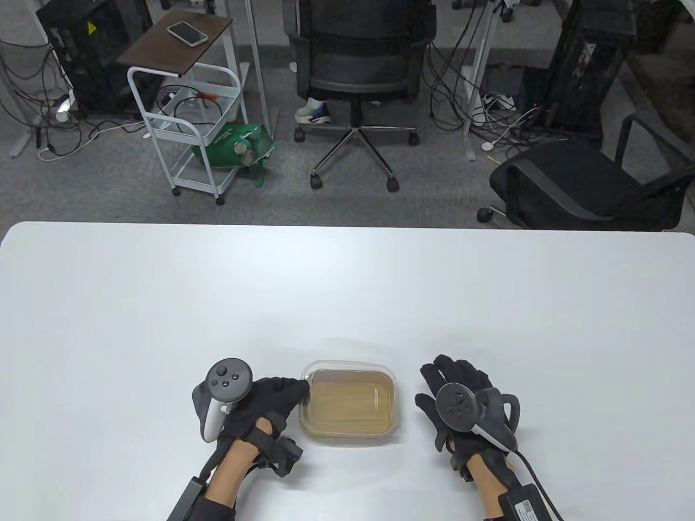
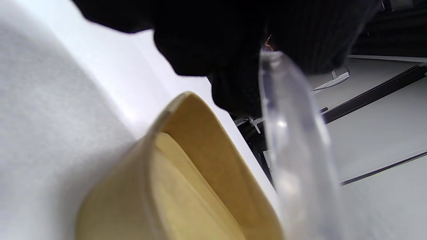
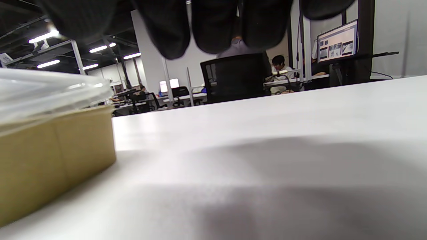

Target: Cover the takeout box

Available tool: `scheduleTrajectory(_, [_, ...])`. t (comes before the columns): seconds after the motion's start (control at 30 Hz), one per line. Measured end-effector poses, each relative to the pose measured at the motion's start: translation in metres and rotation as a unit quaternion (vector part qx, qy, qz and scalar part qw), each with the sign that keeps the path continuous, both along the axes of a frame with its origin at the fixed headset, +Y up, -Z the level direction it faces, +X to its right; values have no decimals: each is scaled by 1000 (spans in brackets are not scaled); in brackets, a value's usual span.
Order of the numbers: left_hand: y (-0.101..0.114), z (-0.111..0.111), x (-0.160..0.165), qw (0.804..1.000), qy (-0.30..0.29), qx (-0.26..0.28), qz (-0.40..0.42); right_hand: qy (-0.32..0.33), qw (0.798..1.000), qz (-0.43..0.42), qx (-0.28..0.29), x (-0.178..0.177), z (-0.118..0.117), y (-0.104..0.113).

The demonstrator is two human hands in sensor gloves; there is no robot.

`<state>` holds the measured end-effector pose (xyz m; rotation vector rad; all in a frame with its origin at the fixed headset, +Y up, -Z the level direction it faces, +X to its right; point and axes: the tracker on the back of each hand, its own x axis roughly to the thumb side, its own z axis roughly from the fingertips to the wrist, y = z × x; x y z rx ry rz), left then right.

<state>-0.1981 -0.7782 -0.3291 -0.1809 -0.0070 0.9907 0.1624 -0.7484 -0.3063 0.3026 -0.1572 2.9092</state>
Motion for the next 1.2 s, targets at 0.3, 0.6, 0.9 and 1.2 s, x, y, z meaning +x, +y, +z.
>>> scheduleTrajectory(0.3, [4, 3, 0, 998, 15, 0, -64, 4, 1000, -4, -6, 0, 0, 0])
scheduleTrajectory(0.6, [10, 6, 0, 981, 43, -5, -192, 17, 1000, -5, 5, -8, 9, 9])
scheduleTrajectory(0.9, [24, 16, 6, 969, 48, 41, -240, 42, 999, -15, 26, -24, 22, 24])
scheduleTrajectory(1.2, [36, 26, 52, 958, -36, 108, -265, 79, 994, -76, 25, -71, 12, 44])
